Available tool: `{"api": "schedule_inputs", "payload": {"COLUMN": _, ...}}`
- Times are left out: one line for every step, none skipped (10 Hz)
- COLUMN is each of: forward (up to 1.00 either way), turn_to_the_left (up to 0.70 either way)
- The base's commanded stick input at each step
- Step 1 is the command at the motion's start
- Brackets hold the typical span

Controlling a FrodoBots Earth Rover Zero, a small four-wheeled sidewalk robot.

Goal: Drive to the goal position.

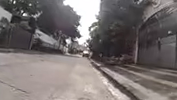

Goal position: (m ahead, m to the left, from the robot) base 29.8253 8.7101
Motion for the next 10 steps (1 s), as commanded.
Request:
{"api": "schedule_inputs", "payload": {"forward": 0.70, "turn_to_the_left": 0.00}}
{"api": "schedule_inputs", "payload": {"forward": 0.70, "turn_to_the_left": 0.00}}
{"api": "schedule_inputs", "payload": {"forward": 0.70, "turn_to_the_left": 0.00}}
{"api": "schedule_inputs", "payload": {"forward": 0.70, "turn_to_the_left": 0.00}}
{"api": "schedule_inputs", "payload": {"forward": 0.70, "turn_to_the_left": 0.00}}
{"api": "schedule_inputs", "payload": {"forward": 0.70, "turn_to_the_left": 0.00}}
{"api": "schedule_inputs", "payload": {"forward": 0.70, "turn_to_the_left": 0.00}}
{"api": "schedule_inputs", "payload": {"forward": 0.70, "turn_to_the_left": 0.00}}
{"api": "schedule_inputs", "payload": {"forward": 0.70, "turn_to_the_left": 0.00}}
{"api": "schedule_inputs", "payload": {"forward": 0.70, "turn_to_the_left": 0.00}}
